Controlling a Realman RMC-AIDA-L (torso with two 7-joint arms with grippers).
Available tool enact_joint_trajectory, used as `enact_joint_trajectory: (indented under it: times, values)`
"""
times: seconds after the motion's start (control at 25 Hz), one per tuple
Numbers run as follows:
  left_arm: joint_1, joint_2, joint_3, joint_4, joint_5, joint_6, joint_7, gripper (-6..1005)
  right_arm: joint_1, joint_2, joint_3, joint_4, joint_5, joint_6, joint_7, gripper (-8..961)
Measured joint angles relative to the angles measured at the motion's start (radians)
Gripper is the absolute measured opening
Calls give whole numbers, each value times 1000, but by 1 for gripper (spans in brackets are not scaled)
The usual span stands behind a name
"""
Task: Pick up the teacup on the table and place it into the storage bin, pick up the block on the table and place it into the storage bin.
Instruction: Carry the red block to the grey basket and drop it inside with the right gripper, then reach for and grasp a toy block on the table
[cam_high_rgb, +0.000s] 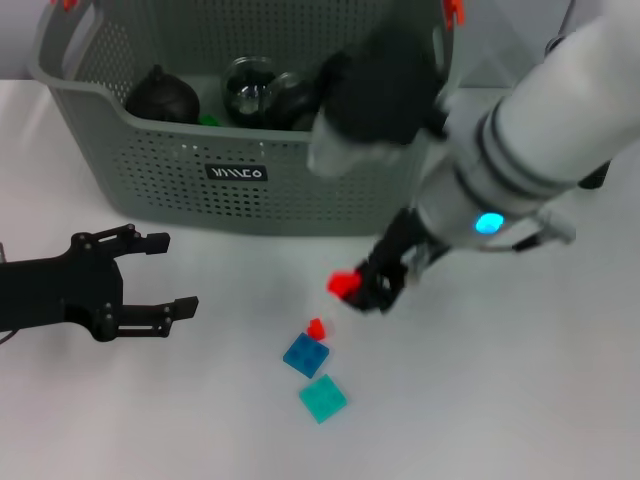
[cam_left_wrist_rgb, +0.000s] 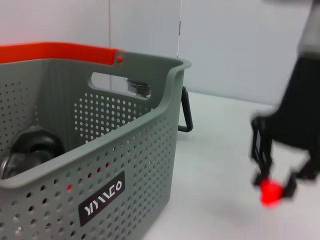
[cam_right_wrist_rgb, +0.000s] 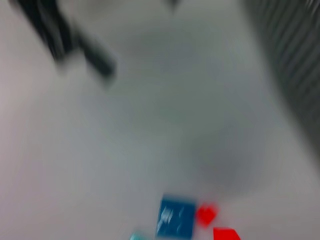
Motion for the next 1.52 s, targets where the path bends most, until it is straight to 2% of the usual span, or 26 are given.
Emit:
enact_joint_trajectory:
  times: [0.16, 0.36, 0.56, 0.72, 0.92, 1.2, 1.36, 1.52]
  values:
    - [-4, 0, -1, 0, -1, 1, 0, 905, 2, -2, 146, -173, 19, -66, -30, 309]
    - [-8, 3, -1, 0, -1, 5, 0, 905, 100, 0, 300, -211, 7, -44, -96, 309]
    - [-10, 3, -1, 0, -2, 6, 0, 905, 173, -1, 391, -79, -34, 114, -172, 309]
    - [-10, 3, 0, 0, -2, 7, -1, 905, 216, -3, 409, 101, -100, 284, -217, 308]
    - [-11, 2, 1, 0, -1, 9, -5, 905, 253, -6, 427, 255, -159, 375, -246, 336]
    - [-11, 2, 1, 0, 1, 11, -4, 904, 242, -8, 457, 272, -157, 388, -259, 384]
    - [-11, 3, 0, 0, 0, 11, -3, 904, 194, -2, 445, 194, -140, 401, -260, 512]
    - [-11, 3, -1, 7, -1, 23, -4, 903, 99, -1, 397, 60, -27, 391, -280, 641]
